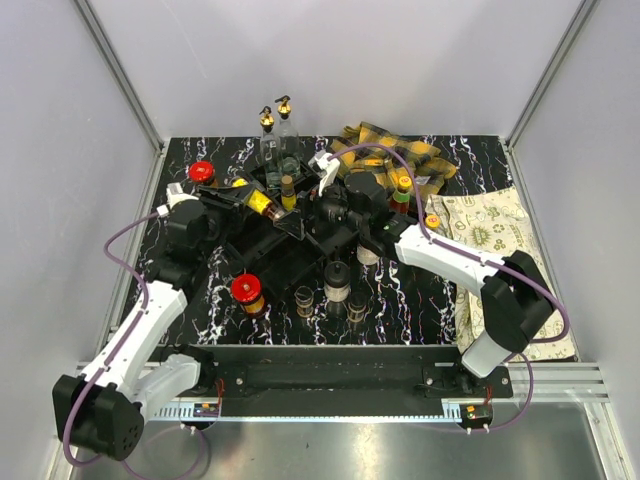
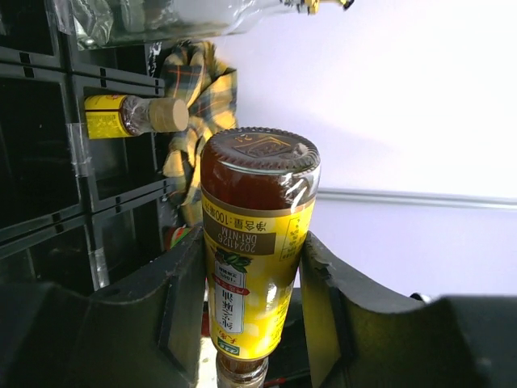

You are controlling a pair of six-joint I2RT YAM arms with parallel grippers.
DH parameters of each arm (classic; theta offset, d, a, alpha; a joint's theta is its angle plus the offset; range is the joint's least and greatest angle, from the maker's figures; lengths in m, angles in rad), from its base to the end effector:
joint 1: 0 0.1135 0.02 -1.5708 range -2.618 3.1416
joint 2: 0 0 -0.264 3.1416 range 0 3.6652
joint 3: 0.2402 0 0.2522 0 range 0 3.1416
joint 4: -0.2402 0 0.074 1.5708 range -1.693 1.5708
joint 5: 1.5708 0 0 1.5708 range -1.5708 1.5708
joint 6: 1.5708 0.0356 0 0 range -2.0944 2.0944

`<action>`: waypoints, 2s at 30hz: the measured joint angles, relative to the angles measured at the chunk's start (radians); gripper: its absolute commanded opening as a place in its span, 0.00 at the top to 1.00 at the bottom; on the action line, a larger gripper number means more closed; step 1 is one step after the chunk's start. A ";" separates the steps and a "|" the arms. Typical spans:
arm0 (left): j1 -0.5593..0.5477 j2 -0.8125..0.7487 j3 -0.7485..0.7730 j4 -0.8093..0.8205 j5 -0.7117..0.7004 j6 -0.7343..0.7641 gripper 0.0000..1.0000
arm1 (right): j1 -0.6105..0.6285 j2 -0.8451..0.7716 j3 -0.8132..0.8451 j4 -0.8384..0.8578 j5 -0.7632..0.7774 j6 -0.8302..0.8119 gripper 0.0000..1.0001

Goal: Organize the condiment bottles
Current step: Pick up the bottle from the storage box.

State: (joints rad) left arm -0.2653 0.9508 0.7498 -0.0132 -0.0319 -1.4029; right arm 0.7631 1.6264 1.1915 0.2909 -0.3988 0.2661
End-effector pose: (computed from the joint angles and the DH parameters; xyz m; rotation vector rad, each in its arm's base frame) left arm 0.2181 -0.0581 0.3150 -1.0670 1.6227 -1.1383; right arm 0.2707 0.2780 0.3130 -0.7497 1.6715 1.0861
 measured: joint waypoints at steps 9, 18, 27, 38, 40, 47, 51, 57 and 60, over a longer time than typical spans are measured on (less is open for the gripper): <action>0.001 -0.036 -0.098 0.079 -0.037 -0.098 1.00 | 0.011 0.030 0.000 0.094 0.027 0.036 0.25; 0.002 -0.047 -0.154 0.145 -0.062 -0.144 1.00 | 0.013 0.062 0.000 0.137 0.014 0.090 0.32; 0.002 -0.055 -0.186 0.199 -0.087 -0.167 1.00 | 0.016 0.075 0.002 0.149 -0.015 0.118 0.32; 0.002 -0.054 -0.200 0.256 -0.093 -0.180 1.00 | 0.019 0.077 0.004 0.157 -0.035 0.145 0.47; 0.002 -0.053 -0.203 0.256 -0.093 -0.180 1.00 | 0.021 0.077 0.005 0.158 -0.037 0.147 0.49; 0.002 -0.027 -0.206 0.283 -0.085 -0.201 1.00 | 0.023 0.077 0.005 0.155 -0.030 0.138 0.82; 0.002 -0.016 -0.217 0.308 -0.080 -0.203 1.00 | 0.022 0.077 0.007 0.135 -0.005 0.132 1.00; 0.005 0.010 -0.220 0.333 -0.068 -0.212 0.71 | 0.023 0.076 0.020 0.096 0.015 0.122 1.00; 0.005 0.027 -0.220 0.345 -0.051 -0.215 0.60 | 0.024 0.066 0.027 0.055 0.034 0.112 1.00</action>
State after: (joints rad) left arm -0.2600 0.9775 0.5297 0.3317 -0.0830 -1.6180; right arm 0.7868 1.6928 1.2190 0.3458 -0.3653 0.3782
